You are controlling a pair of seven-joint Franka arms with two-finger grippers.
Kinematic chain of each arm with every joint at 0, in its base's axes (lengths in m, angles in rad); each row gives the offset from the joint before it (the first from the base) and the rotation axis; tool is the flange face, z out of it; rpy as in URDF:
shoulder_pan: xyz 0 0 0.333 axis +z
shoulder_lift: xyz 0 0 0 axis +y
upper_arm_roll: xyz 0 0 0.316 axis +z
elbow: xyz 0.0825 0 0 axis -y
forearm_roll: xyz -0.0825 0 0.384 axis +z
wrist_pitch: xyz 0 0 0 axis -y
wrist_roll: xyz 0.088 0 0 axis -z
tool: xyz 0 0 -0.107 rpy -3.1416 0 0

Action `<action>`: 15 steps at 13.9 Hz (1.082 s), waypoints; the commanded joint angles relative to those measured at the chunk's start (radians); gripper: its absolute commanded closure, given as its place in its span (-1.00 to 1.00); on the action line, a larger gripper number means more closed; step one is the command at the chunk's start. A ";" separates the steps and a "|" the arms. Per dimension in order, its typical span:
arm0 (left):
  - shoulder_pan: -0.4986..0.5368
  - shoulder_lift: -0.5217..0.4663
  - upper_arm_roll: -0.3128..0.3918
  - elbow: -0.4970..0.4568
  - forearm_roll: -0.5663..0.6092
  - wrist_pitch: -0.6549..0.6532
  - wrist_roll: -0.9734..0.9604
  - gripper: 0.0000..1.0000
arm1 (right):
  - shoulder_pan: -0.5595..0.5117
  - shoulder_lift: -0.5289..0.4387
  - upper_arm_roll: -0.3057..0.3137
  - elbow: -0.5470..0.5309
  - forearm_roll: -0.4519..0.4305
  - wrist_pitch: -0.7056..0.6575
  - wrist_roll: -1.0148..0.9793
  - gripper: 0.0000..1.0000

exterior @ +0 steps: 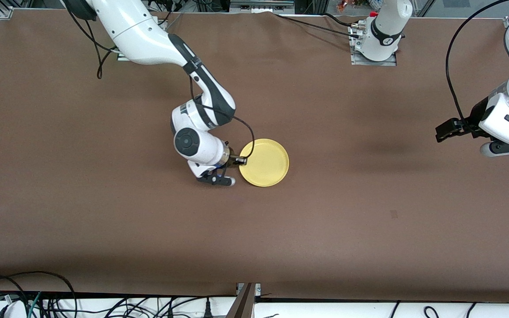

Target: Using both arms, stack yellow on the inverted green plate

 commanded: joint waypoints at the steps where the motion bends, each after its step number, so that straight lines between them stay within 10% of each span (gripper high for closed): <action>1: 0.008 -0.039 -0.014 -0.048 0.006 0.044 0.032 -1.00 | -0.037 -0.094 -0.093 -0.004 -0.026 -0.128 -0.079 -1.00; 11: 0.008 -0.035 -0.015 -0.039 0.006 0.041 0.034 -1.00 | -0.235 -0.230 -0.296 0.286 -0.181 -0.821 -0.549 -1.00; 15: 0.001 -0.033 -0.018 -0.022 -0.005 0.041 0.032 -1.00 | -0.312 -0.443 -0.221 0.159 -0.223 -0.834 -0.551 -1.00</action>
